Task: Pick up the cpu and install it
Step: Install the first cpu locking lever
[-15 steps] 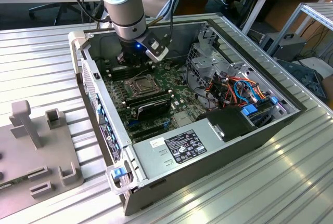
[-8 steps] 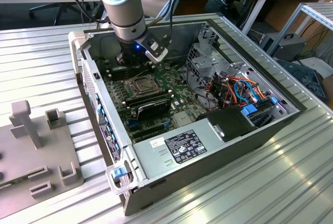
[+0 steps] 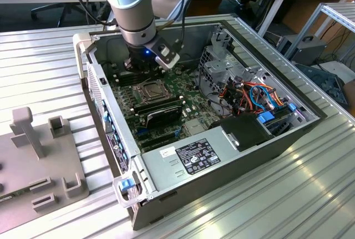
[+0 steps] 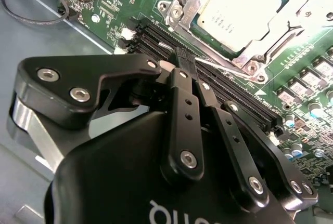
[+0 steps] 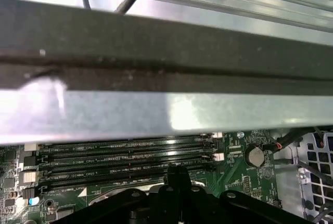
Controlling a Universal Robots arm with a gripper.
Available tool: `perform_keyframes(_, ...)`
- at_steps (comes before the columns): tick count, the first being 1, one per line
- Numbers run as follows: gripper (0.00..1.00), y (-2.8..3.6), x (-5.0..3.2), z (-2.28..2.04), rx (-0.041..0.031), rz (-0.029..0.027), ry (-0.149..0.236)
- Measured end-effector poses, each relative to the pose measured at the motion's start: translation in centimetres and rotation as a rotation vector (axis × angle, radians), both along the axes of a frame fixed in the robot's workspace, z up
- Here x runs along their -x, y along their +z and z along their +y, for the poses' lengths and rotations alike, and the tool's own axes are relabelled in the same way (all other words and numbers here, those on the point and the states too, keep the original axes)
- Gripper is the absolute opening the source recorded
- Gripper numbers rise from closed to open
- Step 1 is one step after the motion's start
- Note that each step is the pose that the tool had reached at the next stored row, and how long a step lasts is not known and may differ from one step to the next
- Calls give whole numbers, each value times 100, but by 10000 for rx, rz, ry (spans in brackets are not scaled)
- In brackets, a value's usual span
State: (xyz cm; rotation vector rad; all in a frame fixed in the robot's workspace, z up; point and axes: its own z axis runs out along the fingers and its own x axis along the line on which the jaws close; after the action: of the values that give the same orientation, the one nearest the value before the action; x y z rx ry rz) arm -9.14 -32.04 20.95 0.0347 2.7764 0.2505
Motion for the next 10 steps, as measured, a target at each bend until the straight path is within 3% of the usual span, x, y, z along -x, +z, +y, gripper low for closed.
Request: perform_keyframes(10,11,-11,1,-33,-26,2,60)
